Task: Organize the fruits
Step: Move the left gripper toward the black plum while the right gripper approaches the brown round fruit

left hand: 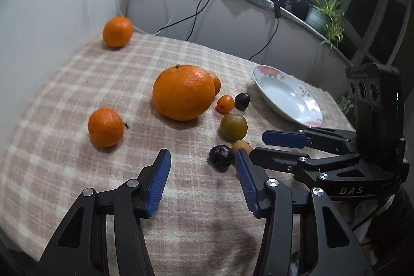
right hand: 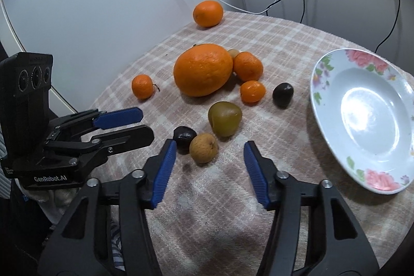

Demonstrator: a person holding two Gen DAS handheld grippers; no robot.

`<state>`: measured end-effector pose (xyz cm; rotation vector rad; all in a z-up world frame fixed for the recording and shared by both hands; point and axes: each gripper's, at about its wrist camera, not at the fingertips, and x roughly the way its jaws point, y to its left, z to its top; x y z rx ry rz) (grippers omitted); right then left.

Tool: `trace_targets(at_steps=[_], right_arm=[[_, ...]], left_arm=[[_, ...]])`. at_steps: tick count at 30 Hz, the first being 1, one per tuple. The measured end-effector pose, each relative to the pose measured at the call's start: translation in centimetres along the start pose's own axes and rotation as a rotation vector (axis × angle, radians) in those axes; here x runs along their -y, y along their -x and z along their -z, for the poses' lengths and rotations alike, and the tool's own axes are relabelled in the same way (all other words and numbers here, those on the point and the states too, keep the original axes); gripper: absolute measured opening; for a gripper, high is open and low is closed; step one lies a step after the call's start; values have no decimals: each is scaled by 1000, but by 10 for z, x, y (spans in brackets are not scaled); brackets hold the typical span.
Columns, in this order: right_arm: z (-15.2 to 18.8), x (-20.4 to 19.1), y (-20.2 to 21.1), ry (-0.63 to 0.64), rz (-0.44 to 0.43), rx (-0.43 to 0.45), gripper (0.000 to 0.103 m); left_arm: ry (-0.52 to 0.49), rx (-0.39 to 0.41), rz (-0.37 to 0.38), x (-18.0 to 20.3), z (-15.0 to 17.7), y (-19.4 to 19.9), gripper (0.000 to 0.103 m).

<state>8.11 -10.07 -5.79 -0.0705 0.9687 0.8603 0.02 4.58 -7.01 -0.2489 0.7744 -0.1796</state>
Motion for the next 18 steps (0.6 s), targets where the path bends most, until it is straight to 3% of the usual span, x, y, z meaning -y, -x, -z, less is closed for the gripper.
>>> trace_targets(at_steps=[5, 8, 11, 18], right_arm=[[2, 1, -3, -1, -17, -11, 47], [3, -1, -6, 13, -19, -17, 43], [3, -4, -9, 29, -9, -21, 38], [4, -2, -14, 34, -25, -35, 35]], left_arm=[[-119, -38, -37, 9, 0, -6, 50], [-166, -66, -19, 12, -1, -12, 42], [-189, -87, -12, 12, -2, -19, 35], [-231, -117, -3, 17, -4, -31, 32]])
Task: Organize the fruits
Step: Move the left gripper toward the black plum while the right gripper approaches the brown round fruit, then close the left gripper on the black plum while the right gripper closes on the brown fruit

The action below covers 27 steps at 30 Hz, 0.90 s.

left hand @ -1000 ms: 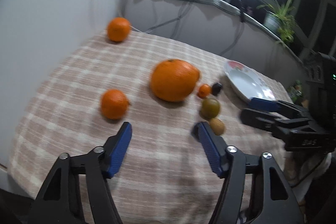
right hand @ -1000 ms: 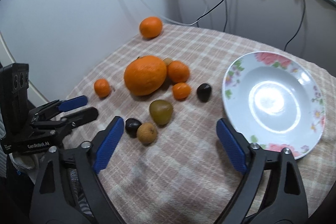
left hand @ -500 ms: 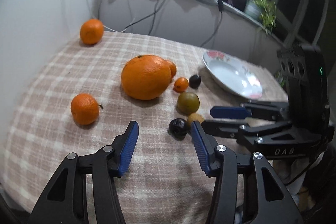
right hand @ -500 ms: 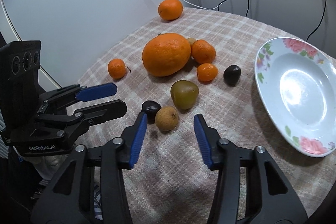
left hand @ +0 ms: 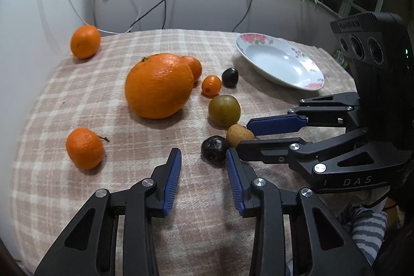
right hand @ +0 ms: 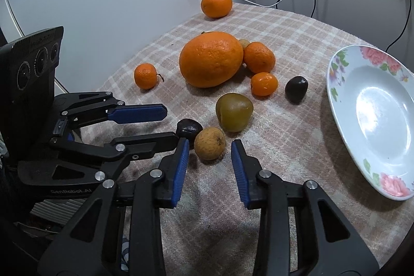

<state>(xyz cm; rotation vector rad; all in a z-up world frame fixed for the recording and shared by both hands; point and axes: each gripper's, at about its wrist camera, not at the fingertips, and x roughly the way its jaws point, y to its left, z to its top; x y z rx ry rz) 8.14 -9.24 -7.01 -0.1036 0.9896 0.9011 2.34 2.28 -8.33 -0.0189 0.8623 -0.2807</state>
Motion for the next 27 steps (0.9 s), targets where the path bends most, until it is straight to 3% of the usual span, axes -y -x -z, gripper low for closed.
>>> trace_targets(at_steps=[13, 27], right_arm=[[-3, 3, -4, 7, -17, -11, 26], [6, 14, 14, -25, 1, 21, 26]], left_arm=[[19, -29, 76, -3, -7, -7, 25], [-1, -27, 75, 8, -9, -12, 23]])
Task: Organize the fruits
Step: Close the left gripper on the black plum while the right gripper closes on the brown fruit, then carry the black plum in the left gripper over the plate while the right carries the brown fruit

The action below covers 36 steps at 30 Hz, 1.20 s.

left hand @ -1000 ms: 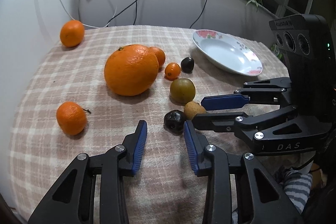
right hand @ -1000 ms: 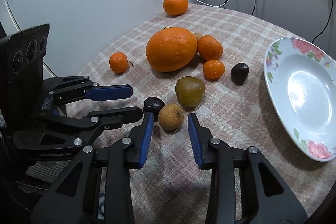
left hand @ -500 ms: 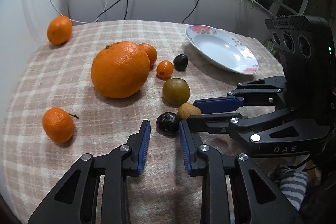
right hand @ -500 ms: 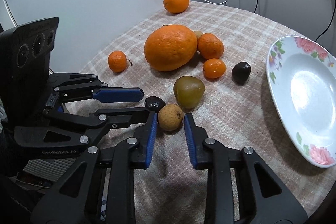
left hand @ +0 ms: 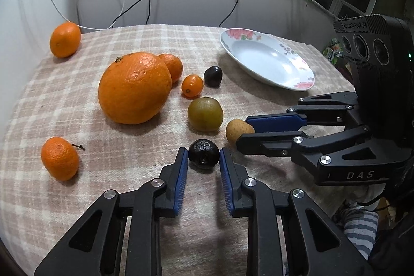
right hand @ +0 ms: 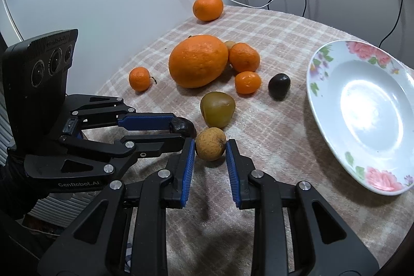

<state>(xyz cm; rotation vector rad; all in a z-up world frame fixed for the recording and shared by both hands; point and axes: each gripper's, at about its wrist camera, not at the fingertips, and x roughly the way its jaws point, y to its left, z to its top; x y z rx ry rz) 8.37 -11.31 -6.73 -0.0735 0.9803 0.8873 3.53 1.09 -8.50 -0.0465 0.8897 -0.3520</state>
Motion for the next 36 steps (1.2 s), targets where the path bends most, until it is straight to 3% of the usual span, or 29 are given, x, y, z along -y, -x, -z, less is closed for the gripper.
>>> trace_targets(at_steps=[14, 26, 36], right_arm=[[3, 13, 45, -27, 70, 91, 26], [7, 57, 93, -102, 191, 157, 26], [12, 89, 100, -129, 295, 153, 26]], left_arm=[[-1, 76, 39, 18, -23, 7, 23], [-19, 104, 110, 51, -49, -14, 23], [-46, 119, 108, 75, -68, -35, 23]])
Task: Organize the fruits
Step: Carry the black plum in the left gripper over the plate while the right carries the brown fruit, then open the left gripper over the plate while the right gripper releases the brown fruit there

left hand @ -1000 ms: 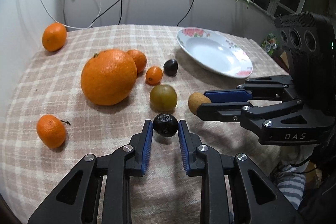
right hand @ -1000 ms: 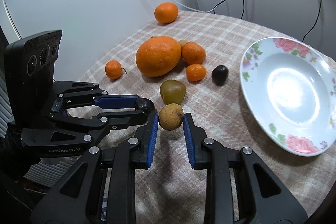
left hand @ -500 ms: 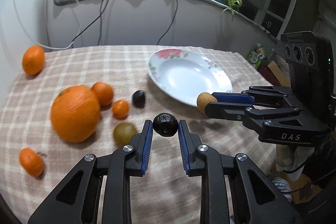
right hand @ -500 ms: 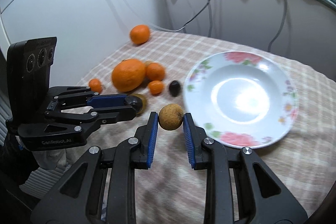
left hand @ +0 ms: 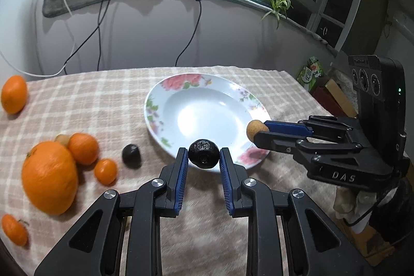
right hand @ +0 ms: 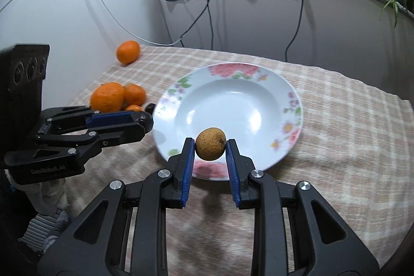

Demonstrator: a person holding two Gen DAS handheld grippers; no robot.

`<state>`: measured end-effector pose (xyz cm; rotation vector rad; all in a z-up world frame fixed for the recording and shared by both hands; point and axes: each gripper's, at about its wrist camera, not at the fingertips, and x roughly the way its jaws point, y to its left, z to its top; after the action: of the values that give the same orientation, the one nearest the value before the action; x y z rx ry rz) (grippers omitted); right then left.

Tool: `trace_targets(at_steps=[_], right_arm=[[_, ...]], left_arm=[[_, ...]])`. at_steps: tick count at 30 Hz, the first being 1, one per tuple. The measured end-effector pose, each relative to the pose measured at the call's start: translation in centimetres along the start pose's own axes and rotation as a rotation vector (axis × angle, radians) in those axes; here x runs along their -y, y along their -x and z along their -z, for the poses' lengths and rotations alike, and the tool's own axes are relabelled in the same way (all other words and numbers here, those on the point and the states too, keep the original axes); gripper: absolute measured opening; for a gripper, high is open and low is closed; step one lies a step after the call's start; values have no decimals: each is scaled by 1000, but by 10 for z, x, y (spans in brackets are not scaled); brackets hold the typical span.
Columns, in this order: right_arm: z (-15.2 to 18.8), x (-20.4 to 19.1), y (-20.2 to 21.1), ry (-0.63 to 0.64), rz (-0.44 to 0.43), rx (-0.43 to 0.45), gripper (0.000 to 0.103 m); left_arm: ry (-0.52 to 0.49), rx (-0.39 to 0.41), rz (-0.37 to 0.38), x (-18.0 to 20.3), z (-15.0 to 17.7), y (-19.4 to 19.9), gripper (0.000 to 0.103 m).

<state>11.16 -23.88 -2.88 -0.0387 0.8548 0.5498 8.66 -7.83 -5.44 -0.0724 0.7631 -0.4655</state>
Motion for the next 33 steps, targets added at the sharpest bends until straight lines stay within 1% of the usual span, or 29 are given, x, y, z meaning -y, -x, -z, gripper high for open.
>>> trace_targets(at_steps=[6, 15, 21, 22, 23, 24, 25, 26, 27, 28, 33], right_arm=[[3, 6, -2, 2, 31, -2, 26], [4, 8, -5, 4, 41, -4, 26], [4, 10, -7, -2, 67, 2, 26], [4, 9, -7, -2, 69, 3, 26], [4, 8, -6, -1, 73, 3, 26], [4, 8, -6, 1, 77, 4, 29], [3, 8, -5, 2, 81, 6, 37], [3, 8, -4, 2, 86, 11, 42], [3, 8, -3, 2, 92, 19, 51], [3, 7, -1, 2, 96, 23, 56], [2, 4, 3, 5, 98, 33, 62]], left_arm=[[-26, -19, -12, 8, -3, -13, 23], [-11, -23, -26, 5, -4, -16, 24], [-4, -17, -30, 4, -6, -14, 24], [-6, -17, -31, 4, -6, -14, 24], [-8, -19, -33, 4, -6, -14, 29], [-9, -19, -35, 4, -5, -14, 38], [-10, -18, -38, 5, -5, -13, 41], [-12, -18, -40, 5, -5, -13, 42], [-14, -17, -41, 6, -5, -12, 42], [-16, -18, -44, 7, -4, -12, 42], [-20, -12, -53, 6, -3, -7, 42]])
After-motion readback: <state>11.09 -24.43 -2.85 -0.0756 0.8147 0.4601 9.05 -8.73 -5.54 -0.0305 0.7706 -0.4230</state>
